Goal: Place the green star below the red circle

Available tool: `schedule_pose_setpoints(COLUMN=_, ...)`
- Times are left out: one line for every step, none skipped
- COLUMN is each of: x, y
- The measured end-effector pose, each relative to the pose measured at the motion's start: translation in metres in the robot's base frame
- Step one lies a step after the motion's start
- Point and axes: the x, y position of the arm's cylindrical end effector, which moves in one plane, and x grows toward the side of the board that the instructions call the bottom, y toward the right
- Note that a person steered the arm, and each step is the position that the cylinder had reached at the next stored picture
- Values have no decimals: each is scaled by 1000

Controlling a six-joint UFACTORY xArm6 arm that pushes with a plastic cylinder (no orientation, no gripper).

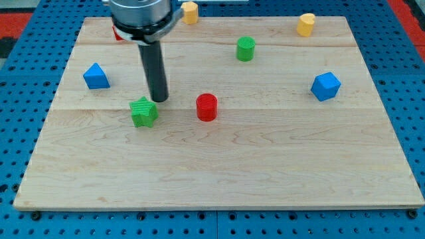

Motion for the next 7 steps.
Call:
schedule_pose_setpoints(x=63, y=-9)
schedule_pose_setpoints(x=61, y=-26)
schedule_pose_setpoints(x=58, y=-93)
schedule_pose_setpoints(x=101, y=-80)
schedule_pose_setpoints(x=105, y=-2)
schedule_pose_setpoints(x=104, y=-9)
schedule_pose_setpoints(x=98, y=4)
